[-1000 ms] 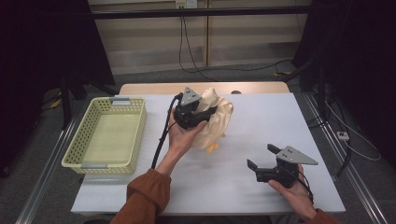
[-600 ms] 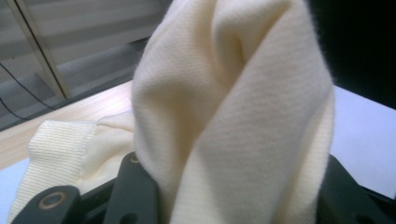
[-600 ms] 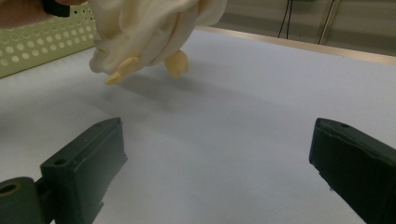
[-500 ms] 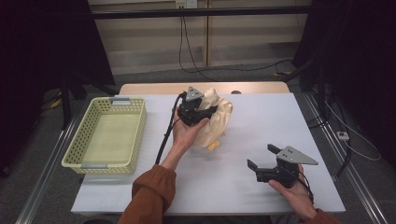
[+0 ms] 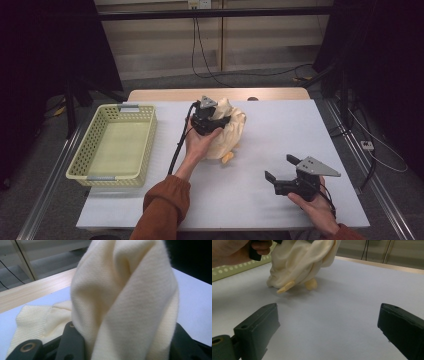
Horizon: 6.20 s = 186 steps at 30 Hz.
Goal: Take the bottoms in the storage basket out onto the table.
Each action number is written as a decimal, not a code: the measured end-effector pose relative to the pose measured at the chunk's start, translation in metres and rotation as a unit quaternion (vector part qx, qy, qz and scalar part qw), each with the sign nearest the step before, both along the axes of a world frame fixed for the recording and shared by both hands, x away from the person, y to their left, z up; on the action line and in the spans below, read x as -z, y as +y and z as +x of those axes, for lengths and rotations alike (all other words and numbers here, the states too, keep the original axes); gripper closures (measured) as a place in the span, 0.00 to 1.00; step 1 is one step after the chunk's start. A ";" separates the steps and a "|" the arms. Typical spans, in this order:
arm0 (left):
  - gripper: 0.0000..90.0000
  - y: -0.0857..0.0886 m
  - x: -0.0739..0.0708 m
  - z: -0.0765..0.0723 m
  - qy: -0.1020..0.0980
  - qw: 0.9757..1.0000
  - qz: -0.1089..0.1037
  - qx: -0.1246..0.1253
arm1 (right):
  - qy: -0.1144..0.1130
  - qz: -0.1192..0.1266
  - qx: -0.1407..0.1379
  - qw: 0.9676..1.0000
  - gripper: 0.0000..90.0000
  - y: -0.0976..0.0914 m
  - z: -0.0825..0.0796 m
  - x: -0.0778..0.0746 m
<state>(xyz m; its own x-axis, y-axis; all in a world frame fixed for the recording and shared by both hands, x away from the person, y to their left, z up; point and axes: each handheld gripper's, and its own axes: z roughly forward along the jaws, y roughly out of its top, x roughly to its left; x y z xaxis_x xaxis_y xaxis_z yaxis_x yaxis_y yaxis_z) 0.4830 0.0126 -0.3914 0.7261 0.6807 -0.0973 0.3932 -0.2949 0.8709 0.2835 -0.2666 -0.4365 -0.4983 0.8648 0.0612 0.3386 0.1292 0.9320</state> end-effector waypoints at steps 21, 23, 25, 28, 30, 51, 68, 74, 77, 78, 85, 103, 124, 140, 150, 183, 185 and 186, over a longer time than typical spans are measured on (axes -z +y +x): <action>0.55 0.013 0.018 -0.001 0.029 0.998 0.060 0.006 | 0.000 -0.001 0.000 1.000 0.04 0.000 0.000 0.000; 0.54 0.013 0.020 -0.001 0.033 0.997 0.063 0.010 | 0.000 -0.002 -0.001 1.000 0.04 0.000 0.000 0.000; 0.53 0.011 0.022 -0.001 0.029 0.997 0.066 0.012 | 0.001 -0.003 -0.001 1.000 0.04 0.000 0.000 0.000; 0.51 0.010 0.023 -0.001 0.033 0.996 0.076 0.017 | 0.001 -0.003 -0.001 1.000 0.04 0.000 0.000 0.000; 0.50 0.009 0.025 -0.002 0.037 0.996 0.078 0.012 | 0.001 -0.003 -0.001 1.000 0.04 0.000 0.000 0.000; 0.29 -0.006 0.045 0.001 0.036 0.994 0.100 0.009 | 0.000 -0.003 -0.001 1.000 0.04 0.001 0.000 0.000; 0.12 -0.011 0.052 0.009 0.027 0.995 0.096 -0.006 | 0.003 0.001 -0.002 1.000 0.04 -0.001 0.002 0.002; 0.05 -0.009 0.048 0.010 0.024 0.995 0.101 -0.016 | 0.001 0.003 -0.007 1.000 0.04 -0.002 0.003 0.002; 0.05 -0.007 0.044 0.009 0.020 0.995 0.099 -0.017 | 0.003 0.006 -0.006 1.000 0.04 -0.002 0.003 0.001; 0.05 -0.006 0.043 0.008 0.019 0.995 0.096 -0.019 | 0.003 0.007 -0.004 1.000 0.04 -0.002 0.002 0.001; 0.05 -0.002 0.040 0.009 0.015 0.997 0.080 -0.017 | 0.003 0.005 -0.002 1.000 0.04 -0.004 0.002 0.002; 0.06 0.016 0.014 -0.003 -0.019 0.999 0.040 -0.027 | 0.004 0.001 0.001 1.000 0.04 -0.003 0.000 0.001; 0.05 0.042 -0.004 -0.014 -0.028 0.999 0.019 -0.014 | 0.002 0.000 0.007 1.000 0.04 -0.003 -0.003 0.000; 0.05 0.052 -0.011 -0.026 -0.024 0.999 0.031 -0.003 | 0.003 0.000 0.007 1.000 0.04 -0.002 -0.003 0.000; 0.05 0.058 -0.009 -0.035 -0.026 0.999 0.040 -0.002 | 0.002 -0.001 0.006 1.000 0.04 -0.002 -0.002 0.000; 0.05 0.081 -0.037 -0.073 -0.060 0.998 0.030 -0.002 | 0.002 -0.003 0.006 1.000 0.04 -0.001 -0.002 0.000; 0.05 0.082 -0.039 -0.075 -0.066 0.997 0.032 -0.001 | 0.003 -0.003 0.006 1.000 0.04 -0.001 -0.002 0.000; 0.05 0.083 -0.039 -0.077 -0.069 0.997 0.028 -0.005 | 0.003 -0.002 0.006 1.000 0.04 -0.001 -0.002 0.000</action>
<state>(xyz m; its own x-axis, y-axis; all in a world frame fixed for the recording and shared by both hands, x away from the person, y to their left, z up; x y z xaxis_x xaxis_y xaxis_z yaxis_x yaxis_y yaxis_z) 0.4059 0.0953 -0.3522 0.7228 0.6899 0.0413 0.2744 -0.3413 0.8990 0.2820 -0.2678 -0.4369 -0.4867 0.8715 0.0604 0.3456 0.1286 0.9295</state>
